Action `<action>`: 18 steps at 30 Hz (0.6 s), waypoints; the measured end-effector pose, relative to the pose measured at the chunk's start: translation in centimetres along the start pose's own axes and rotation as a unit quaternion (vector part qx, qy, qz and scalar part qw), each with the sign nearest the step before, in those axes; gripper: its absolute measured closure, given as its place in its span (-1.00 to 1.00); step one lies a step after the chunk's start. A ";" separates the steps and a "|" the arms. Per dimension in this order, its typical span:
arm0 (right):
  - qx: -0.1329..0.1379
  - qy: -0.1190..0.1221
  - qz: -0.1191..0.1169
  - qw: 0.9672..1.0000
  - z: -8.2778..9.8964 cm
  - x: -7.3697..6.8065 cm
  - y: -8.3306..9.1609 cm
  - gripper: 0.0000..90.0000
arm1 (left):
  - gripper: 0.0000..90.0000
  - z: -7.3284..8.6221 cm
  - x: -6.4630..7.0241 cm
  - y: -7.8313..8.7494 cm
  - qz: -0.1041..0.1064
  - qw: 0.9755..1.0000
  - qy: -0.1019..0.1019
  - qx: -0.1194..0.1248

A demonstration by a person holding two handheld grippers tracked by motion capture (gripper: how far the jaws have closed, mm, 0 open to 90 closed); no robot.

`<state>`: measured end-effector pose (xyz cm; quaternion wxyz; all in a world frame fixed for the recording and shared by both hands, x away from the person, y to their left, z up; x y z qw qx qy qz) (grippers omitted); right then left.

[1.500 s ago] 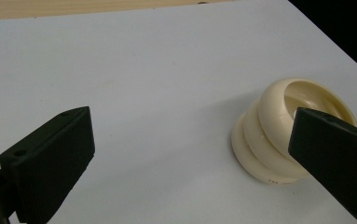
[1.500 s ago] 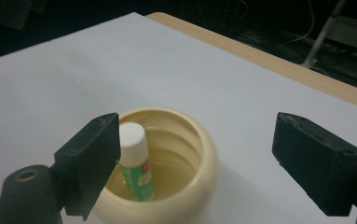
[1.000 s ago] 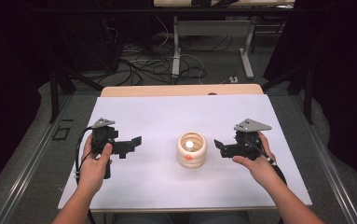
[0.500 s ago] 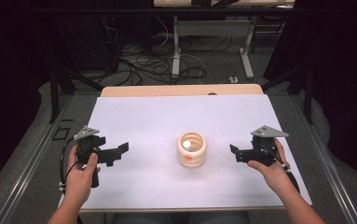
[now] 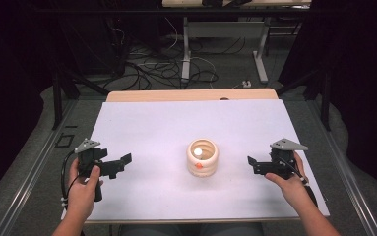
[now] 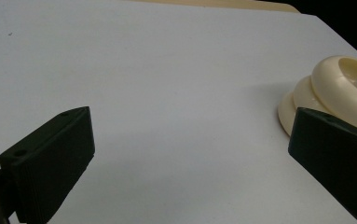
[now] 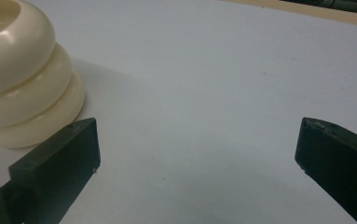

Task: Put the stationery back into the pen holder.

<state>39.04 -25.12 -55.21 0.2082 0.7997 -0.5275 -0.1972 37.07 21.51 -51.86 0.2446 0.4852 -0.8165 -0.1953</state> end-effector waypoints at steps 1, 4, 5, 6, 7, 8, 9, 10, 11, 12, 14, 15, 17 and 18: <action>0.000 -0.002 0.000 1.000 0.1 0.0 -0.1 -1.00 | -0.99 0.1 -0.1 0.0 0.000 1.000 0.000 0.000; -0.001 -0.011 0.007 1.000 0.5 0.3 -0.4 -1.00 | -0.99 0.3 -0.2 -0.2 -0.003 1.000 0.004 -0.003; 0.000 -0.010 0.007 1.000 0.6 0.4 -0.6 -1.00 | -0.99 0.4 -0.3 -0.2 -0.003 1.000 0.002 -0.005; 0.000 -0.013 0.011 1.000 0.8 0.5 -0.8 -1.00 | -0.99 0.4 -0.3 -0.3 -0.003 1.000 0.003 -0.005; -0.004 -0.013 0.011 1.000 0.9 0.6 -0.8 -1.00 | -0.99 0.4 -0.3 -0.3 -0.002 1.000 0.004 -0.005; -0.005 -0.011 0.015 1.000 1.0 0.9 -0.9 -1.00 | -0.99 0.4 -0.2 -0.3 -0.002 1.000 0.004 -0.005; -0.007 -0.021 0.014 1.000 1.1 0.9 -1.0 -1.00 | -0.99 0.4 -0.2 -0.3 -0.001 1.000 0.003 -0.005; -0.006 -0.022 0.014 1.000 1.2 1.0 -1.0 -1.00 | -0.99 0.4 -0.2 -0.3 -0.002 1.000 0.003 -0.005; -0.007 -0.026 0.014 1.000 1.2 1.1 -1.1 -1.00 | -0.99 0.4 -0.2 -0.3 -0.001 1.000 0.003 -0.006; -0.008 -0.024 0.016 1.000 1.3 1.2 -1.1 -1.00 | -0.99 0.5 -0.3 -0.4 -0.002 1.000 0.004 -0.006; -0.007 -0.034 0.016 0.999 1.3 1.3 -1.1 -1.00 | -0.99 0.5 -0.3 -0.4 -0.003 1.000 0.007 -0.006; -0.006 -0.034 0.016 0.999 1.3 1.4 -1.0 -1.00 | -0.99 0.5 -0.3 -0.4 -0.002 1.000 0.008 -0.006; -0.005 -0.041 0.019 0.999 1.3 1.4 -1.0 -1.00 | -0.99 0.5 -0.3 -0.3 -0.002 1.000 0.005 -0.006; -0.005 -0.039 0.019 0.999 1.3 1.5 -1.0 -1.00 | -0.99 0.4 -0.3 -0.3 -0.002 1.000 0.005 -0.005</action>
Point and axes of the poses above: each handheld gripper's, and its own axes: y roughly backward along the jaws, z roughly out of its underside, x roughly to its right, the point moved 8 cm from there along -y, roughly forward along the jaws, and after that the axes turned 5 degrees about -y, right-handed, at the moved point
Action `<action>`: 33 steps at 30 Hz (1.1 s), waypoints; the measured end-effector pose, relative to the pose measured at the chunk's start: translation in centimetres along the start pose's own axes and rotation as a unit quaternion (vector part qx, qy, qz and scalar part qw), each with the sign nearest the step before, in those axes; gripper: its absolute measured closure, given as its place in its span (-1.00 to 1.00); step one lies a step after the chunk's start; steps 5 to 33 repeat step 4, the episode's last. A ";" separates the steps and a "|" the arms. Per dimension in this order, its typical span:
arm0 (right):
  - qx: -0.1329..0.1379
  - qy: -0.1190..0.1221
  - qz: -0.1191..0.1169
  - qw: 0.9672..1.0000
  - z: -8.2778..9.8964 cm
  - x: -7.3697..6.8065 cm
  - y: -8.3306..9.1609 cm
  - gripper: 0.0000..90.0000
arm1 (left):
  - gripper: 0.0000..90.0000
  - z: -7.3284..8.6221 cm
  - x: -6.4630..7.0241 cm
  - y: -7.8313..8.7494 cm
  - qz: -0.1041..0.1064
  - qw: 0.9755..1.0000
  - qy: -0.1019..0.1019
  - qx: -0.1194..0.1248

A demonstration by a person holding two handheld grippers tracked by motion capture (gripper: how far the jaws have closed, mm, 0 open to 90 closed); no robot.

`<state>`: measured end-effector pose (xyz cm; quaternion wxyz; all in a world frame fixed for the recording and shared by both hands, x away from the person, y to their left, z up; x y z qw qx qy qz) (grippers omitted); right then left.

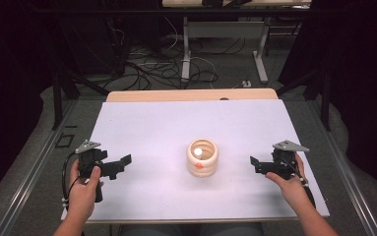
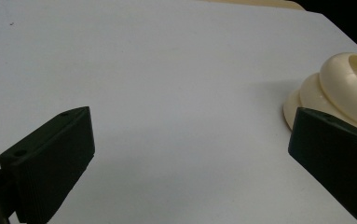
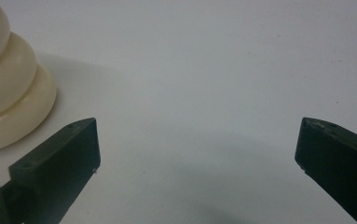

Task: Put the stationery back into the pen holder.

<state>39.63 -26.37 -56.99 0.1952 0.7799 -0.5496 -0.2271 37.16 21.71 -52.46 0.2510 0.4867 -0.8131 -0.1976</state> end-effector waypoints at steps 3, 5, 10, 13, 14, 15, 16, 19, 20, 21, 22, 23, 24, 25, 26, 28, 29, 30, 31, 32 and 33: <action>-0.001 -0.003 0.001 1.000 0.1 0.1 0.0 -1.00 | -0.99 0.0 0.0 0.0 0.000 1.000 0.003 -0.002; 0.000 -0.002 0.003 1.000 0.1 0.2 0.0 -1.00 | -0.99 0.0 0.0 0.0 0.000 1.000 0.003 -0.002; 0.000 -0.002 0.003 1.000 0.1 0.2 0.0 -1.00 | -0.99 0.0 0.0 0.0 0.000 1.000 0.003 -0.002; 0.000 -0.002 0.003 1.000 0.1 0.2 0.0 -1.00 | -0.99 0.0 0.0 0.0 0.000 1.000 0.003 -0.002; 0.000 -0.002 0.003 1.000 0.1 0.2 0.0 -1.00 | -0.99 0.0 0.0 0.0 0.000 1.000 0.003 -0.002; 0.000 -0.002 0.003 1.000 0.1 0.2 0.0 -1.00 | -0.99 0.0 0.0 0.0 0.000 1.000 0.003 -0.002; 0.000 -0.002 0.003 1.000 0.1 0.2 0.0 -1.00 | -0.99 0.0 0.0 0.0 0.000 1.000 0.003 -0.002; 0.000 -0.002 0.003 1.000 0.1 0.2 0.0 -1.00 | -0.99 0.0 0.0 0.0 0.000 1.000 0.003 -0.002; 0.000 -0.002 0.003 1.000 0.1 0.2 0.0 -1.00 | -0.99 0.0 0.0 0.0 0.000 1.000 0.003 -0.002; 0.000 -0.002 0.003 1.000 0.1 0.2 0.0 -1.00 | -0.99 0.0 0.0 0.0 0.000 1.000 0.003 -0.002; 0.000 -0.002 0.003 1.000 0.1 0.2 0.0 -1.00 | -0.99 0.0 0.0 0.0 0.000 1.000 0.003 -0.002; 0.000 -0.002 0.003 1.000 0.1 0.2 0.0 -1.00 | -0.99 0.0 0.0 0.0 0.000 1.000 0.003 -0.002; 0.000 -0.002 0.003 1.000 0.1 0.2 0.0 -1.00 | -0.99 0.0 0.0 0.0 0.000 1.000 0.003 -0.002; 0.000 -0.002 0.003 1.000 0.1 0.2 0.0 -1.00 | -0.99 0.0 0.0 0.0 0.000 1.000 0.003 -0.002; 0.000 -0.002 0.003 1.000 0.1 0.2 0.0 -1.00 | -0.99 0.0 0.0 0.0 0.000 1.000 0.003 -0.002; 0.000 -0.002 0.003 1.000 0.1 0.2 0.0 -1.00 | -0.99 0.0 0.0 0.0 0.000 1.000 0.003 -0.002; 0.000 -0.002 0.003 1.000 0.1 0.2 0.0 -1.00 | -0.99 0.0 0.0 0.0 0.000 1.000 0.003 -0.002; 0.000 -0.002 0.003 1.000 0.1 0.2 0.0 -1.00 | -0.99 0.0 0.0 0.0 0.000 1.000 0.003 -0.002; 0.000 -0.002 0.003 1.000 0.1 0.2 0.0 -1.00 | -0.99 0.0 0.0 0.0 0.000 1.000 0.003 -0.002; 0.000 -0.002 0.003 1.000 0.1 0.2 0.0 -1.00 | -0.99 0.0 0.0 0.0 0.000 1.000 0.003 -0.002; 0.000 -0.002 0.003 1.000 0.1 0.2 0.0 -1.00 | -0.99 0.0 0.0 0.0 0.000 1.000 0.003 -0.002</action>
Point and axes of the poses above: each handheld gripper's, and its own axes: y roughly backward along the jaws, z roughly out of its underside, x roughly to its right, the point moved 8 cm from there along -y, roughly forward along the jaws, and after that the axes turned 5 degrees about -y, right-handed, at the moved point
